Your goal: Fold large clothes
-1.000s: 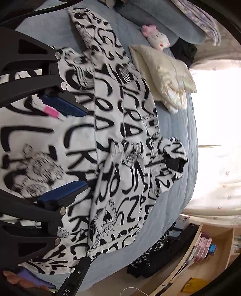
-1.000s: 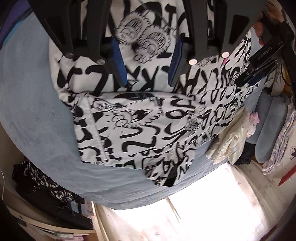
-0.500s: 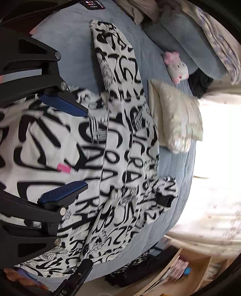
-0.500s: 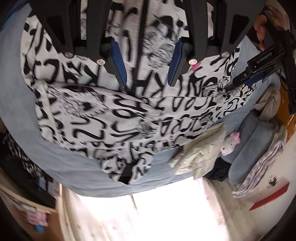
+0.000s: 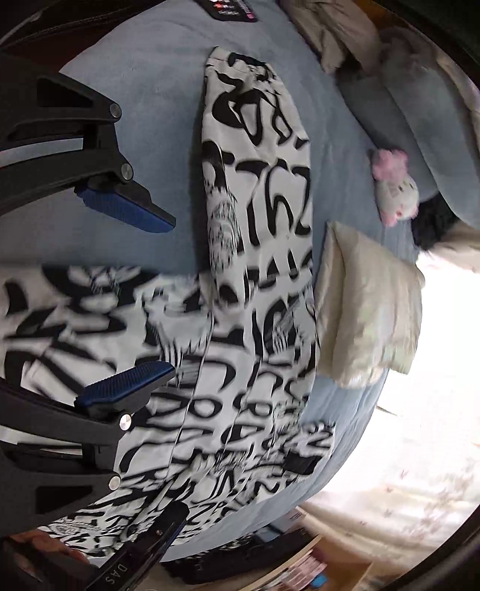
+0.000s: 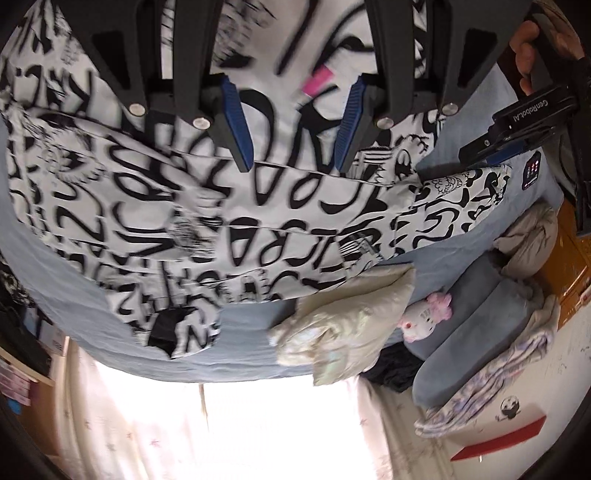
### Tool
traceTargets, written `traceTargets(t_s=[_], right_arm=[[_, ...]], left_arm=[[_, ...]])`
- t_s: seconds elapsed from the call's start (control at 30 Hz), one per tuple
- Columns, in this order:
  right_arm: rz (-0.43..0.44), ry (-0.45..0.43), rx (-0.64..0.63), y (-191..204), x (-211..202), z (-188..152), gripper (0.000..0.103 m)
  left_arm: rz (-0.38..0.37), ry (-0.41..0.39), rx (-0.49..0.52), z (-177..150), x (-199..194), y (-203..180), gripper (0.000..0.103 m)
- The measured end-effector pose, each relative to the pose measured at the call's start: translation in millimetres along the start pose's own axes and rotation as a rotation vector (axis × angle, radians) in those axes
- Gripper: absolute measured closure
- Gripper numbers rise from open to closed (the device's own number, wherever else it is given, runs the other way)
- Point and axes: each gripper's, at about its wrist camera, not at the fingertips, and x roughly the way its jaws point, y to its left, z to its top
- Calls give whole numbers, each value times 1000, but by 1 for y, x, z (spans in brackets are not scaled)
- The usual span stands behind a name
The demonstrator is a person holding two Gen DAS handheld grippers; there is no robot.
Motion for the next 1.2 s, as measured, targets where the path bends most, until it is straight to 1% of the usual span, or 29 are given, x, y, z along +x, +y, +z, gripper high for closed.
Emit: traceTargets(t_s=[0.13,0.3,0.43,0.57,0.63,0.7,0.77,0.83,0.9,0.97,1.03,1.07,1.13,1.2], right_arm=[[19,34,-27,25,33,8,57],[40,66,-68,54,67,16,57],[63,82,-89,75,92,24,57],[87,93,-112,98,115,31,57],[96,100,-122,106,123,33,57],[110,110,-129,115,131,34,57],[115,117,-141,120,137,33,57],[120,125,-148,124,141,32,57],[125,135,-150,125,145,30,57],[130,145,-148,125,149,28,57],[134,157,-143,124,152,27,57],[137,162,-138,124,153,26,57],[144,162,-133,123,152,26,57],[148,159,-134,122,150,25,57]], left_arm=[[-23,29,-90,5,17,40,32],[-66,44,-186,7,38,83,32],[-132,44,-281,8,56,118,32],[-178,45,-386,9,74,153,33],[-219,29,-437,10,81,170,33],[-250,13,-476,11,87,182,33],[-262,4,-502,14,93,190,33],[-263,-5,-516,19,98,195,33],[-248,-17,-527,26,104,199,33],[-237,-28,-548,32,106,205,39],[-213,-38,-574,37,109,213,54],[-203,-42,-587,39,110,216,59],[-198,-48,-623,38,110,225,82],[-199,-62,-643,37,110,228,92]])
